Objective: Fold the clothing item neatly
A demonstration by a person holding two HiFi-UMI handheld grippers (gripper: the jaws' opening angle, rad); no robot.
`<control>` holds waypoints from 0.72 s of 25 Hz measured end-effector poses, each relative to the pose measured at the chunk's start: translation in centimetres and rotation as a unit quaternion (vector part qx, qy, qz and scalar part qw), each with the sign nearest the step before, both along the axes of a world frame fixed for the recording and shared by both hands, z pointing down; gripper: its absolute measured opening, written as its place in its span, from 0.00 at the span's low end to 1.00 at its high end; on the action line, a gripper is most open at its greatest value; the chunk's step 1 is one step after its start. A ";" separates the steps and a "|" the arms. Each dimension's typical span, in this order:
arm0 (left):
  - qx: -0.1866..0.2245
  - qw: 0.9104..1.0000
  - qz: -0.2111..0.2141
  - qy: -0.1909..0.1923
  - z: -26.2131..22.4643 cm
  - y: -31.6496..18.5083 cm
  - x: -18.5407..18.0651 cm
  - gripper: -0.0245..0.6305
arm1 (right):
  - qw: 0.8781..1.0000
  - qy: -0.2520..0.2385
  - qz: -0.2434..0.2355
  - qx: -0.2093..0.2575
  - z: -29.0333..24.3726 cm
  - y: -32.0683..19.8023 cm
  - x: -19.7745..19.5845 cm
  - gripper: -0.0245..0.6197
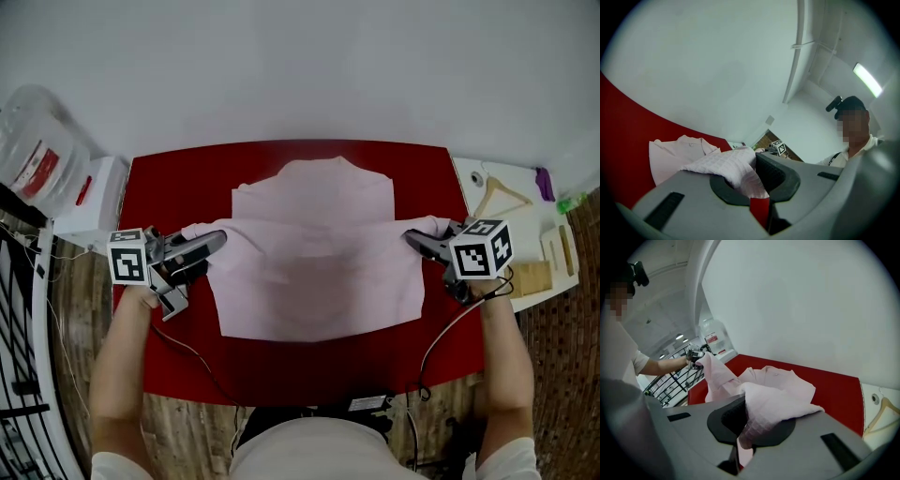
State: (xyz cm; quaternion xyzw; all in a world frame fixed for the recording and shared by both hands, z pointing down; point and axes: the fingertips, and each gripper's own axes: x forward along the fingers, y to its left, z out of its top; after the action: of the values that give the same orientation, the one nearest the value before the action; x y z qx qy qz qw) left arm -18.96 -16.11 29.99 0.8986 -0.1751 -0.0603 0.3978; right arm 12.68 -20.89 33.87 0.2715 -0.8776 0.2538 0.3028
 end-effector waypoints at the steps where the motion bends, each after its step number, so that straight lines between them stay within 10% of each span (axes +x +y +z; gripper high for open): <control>1: -0.005 1.000 0.006 -0.001 0.6 -0.5 0.0 0.09 | 1.000 0.007 0.004 -0.007 0.7 -0.4 0.0 0.08; 18: -0.077 0.997 0.005 0.001 7.8 -9.6 -0.7 0.09 | 0.995 0.019 0.058 -0.076 8.2 -9.3 0.4 0.08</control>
State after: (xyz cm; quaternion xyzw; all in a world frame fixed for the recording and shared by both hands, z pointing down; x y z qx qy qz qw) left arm -19.70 -25.69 37.81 0.8659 -0.1748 -0.0453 0.4665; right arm 13.06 -30.16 42.10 0.3030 -0.8326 0.3315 0.3242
